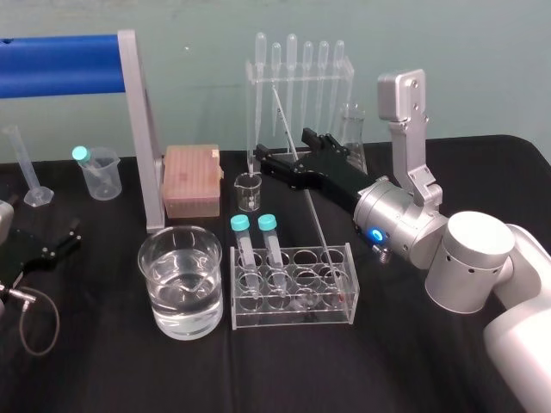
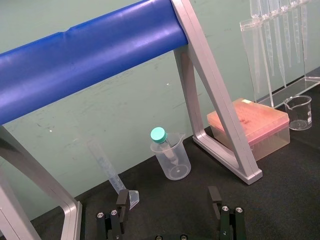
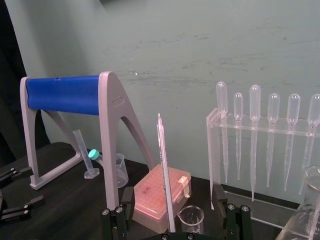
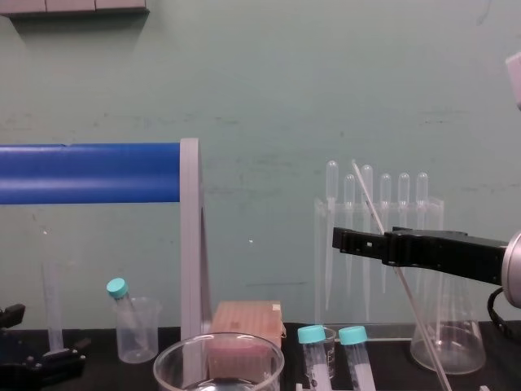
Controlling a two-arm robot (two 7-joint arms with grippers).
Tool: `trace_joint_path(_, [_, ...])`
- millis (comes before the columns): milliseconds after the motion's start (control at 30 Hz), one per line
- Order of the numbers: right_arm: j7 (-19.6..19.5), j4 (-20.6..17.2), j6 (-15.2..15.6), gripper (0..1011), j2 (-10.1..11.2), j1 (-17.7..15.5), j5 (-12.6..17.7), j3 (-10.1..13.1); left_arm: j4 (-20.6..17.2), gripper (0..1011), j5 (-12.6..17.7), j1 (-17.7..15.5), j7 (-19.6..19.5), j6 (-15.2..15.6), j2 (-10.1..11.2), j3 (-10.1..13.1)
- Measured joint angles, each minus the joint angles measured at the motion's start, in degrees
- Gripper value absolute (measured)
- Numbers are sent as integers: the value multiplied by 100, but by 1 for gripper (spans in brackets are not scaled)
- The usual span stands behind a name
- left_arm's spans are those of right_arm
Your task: Hold the thermometer with one hand and immerse one end into the beaker, then reinsert it into the test tube rack.
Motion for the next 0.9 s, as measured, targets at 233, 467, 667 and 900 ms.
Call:
trace_joint_path(233, [0,0,-5,1002,3,3,3,-4,0,1008,0,0,0,0,0,0])
trace_joint_path(467, [0,0,-9,929,4,3,7,-8,0,1008,0,0,0,0,0,0])
trace_joint_path(667, [1,0,-12,800,4,3,8,-8,0,1008,0,0,0,0,0,0])
trace_joint_path(900, [1,0,-13,568,4,3,8,-9,0,1008,0,0,0,0,0,0])
